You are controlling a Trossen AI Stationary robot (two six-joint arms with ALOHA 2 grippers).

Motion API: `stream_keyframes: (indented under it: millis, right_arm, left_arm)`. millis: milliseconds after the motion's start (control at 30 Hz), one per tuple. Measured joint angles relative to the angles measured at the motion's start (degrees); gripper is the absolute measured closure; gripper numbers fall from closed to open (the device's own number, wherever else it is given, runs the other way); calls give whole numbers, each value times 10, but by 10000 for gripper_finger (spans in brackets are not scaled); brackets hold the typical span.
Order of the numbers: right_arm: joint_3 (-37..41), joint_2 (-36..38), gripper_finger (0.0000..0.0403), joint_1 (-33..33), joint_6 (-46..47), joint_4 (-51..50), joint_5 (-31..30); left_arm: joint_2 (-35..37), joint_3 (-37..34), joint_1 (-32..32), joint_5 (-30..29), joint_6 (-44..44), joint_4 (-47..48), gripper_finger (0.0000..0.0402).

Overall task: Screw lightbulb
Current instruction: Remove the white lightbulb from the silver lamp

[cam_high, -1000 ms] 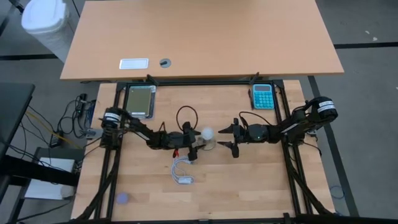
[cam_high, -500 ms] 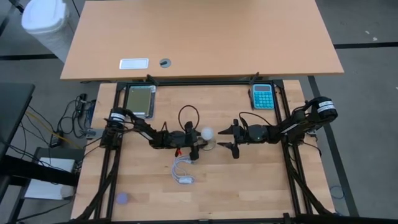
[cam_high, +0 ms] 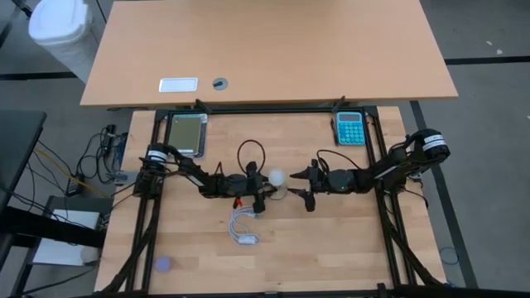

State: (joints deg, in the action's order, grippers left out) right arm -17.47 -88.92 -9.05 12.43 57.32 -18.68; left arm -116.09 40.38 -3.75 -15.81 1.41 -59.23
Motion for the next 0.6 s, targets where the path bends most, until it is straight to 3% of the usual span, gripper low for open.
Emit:
stream_keyframes:
  millis: [300, 600]
  right_arm:
    - [-21, 0, 145, -11, -14, -30, -1]
    - [-42, -5, 120, 11, -54, -42, -8]
  left_arm:
    - [0, 0, 0, 0, 2, -9, 213]
    - [0, 0, 0, -2, 3, -9, 213]
